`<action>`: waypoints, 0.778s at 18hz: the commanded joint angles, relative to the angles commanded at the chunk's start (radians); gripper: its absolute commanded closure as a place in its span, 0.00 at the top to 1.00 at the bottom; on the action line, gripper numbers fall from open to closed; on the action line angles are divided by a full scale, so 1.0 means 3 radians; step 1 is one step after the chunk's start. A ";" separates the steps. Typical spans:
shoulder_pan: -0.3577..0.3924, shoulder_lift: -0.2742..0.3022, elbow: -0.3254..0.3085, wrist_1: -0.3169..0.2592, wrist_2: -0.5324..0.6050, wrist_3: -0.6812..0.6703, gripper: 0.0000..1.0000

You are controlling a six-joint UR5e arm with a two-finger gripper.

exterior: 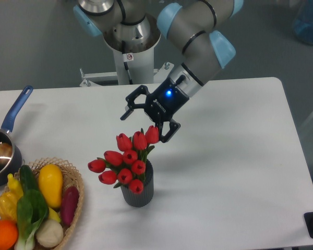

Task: Pick up the flowers from the vase
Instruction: 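Move the open gripper toward the red tulip stems above the vase, then lower the gripper around the tulip stems and close it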

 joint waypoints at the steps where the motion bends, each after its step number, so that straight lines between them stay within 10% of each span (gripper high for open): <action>1: 0.0010 -0.0030 0.0020 0.0000 0.0000 0.0000 1.00; 14: 0.0026 -0.0368 0.0312 0.0189 -0.0245 -0.0092 1.00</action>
